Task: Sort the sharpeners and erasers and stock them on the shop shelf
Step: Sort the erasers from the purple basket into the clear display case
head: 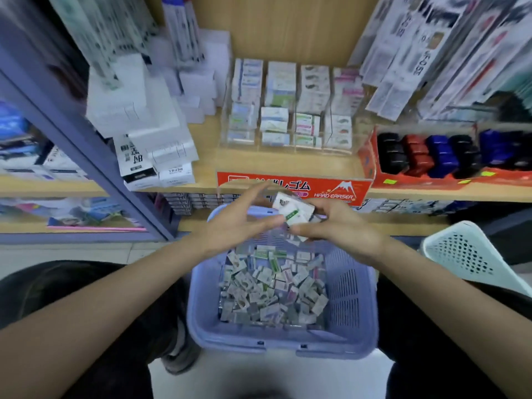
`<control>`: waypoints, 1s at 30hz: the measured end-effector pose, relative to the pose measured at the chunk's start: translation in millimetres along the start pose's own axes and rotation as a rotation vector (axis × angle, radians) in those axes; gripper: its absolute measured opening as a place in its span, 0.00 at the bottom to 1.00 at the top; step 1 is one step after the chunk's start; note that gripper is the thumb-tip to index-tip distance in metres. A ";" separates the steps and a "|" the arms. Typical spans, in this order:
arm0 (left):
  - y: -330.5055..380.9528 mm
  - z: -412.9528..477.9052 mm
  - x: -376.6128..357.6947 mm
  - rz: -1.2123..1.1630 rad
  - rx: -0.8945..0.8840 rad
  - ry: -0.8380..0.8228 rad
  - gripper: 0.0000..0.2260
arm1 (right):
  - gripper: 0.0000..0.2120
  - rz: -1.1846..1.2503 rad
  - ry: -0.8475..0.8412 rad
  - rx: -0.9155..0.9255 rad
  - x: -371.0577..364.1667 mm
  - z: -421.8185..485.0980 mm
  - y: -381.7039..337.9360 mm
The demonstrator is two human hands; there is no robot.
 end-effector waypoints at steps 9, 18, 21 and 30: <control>50.6 8.9 4.5 -0.177 -0.103 0.010 0.16 | 0.22 -0.091 0.160 0.139 2.0 2.2 -52.9; 61.0 39.5 25.7 -0.269 -0.205 0.165 0.10 | 0.11 0.374 0.294 0.147 31.0 24.9 -51.5; 56.3 44.8 29.6 -0.322 -0.162 0.195 0.13 | 0.09 0.454 0.385 0.121 38.9 29.6 -49.1; 44.1 50.5 49.2 -0.371 0.056 0.379 0.09 | 0.12 0.459 0.387 0.153 38.7 38.6 -53.1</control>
Point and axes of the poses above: each hand's wrist, its own z-axis towards the middle knuckle, its own x-axis out of the back of the hand, y = z × x, the point moved 4 cm from there along z, towards the middle knuckle, and after that the axes turned 8 degrees about x, right-handed, at the moved point
